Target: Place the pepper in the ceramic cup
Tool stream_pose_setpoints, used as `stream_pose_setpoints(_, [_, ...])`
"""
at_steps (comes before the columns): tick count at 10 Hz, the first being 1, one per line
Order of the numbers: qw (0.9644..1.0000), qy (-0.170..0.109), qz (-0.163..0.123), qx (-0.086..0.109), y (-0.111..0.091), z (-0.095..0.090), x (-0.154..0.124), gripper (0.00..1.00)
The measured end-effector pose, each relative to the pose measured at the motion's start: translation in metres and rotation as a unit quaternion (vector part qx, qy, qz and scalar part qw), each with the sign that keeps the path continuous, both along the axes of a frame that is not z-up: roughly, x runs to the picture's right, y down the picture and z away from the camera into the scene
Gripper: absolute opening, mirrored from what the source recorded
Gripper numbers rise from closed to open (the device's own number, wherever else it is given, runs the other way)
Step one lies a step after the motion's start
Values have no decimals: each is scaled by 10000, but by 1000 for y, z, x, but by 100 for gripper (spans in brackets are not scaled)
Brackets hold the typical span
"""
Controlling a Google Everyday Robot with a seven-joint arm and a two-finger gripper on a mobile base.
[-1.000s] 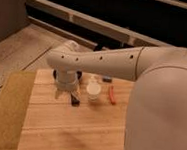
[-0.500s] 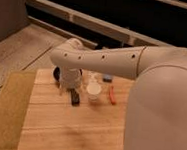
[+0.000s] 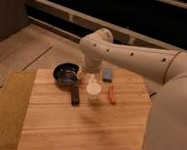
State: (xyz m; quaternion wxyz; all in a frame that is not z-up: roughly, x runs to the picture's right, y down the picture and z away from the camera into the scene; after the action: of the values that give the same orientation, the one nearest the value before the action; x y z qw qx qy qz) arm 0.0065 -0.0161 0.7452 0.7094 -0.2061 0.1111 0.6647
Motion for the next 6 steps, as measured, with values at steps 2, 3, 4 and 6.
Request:
stream_pose_setpoints(2, [9997, -71, 70, 238, -7, -5, 41, 65])
stream_pose_setpoints(3, [9994, -92, 103, 327, -7, -9, 60, 65])
stream_pose_setpoints(4, [9991, -101, 129, 393, -6, -13, 74, 65])
stream_pose_setpoints(6, [9985, 20, 210, 499, 4, -31, 130, 65])
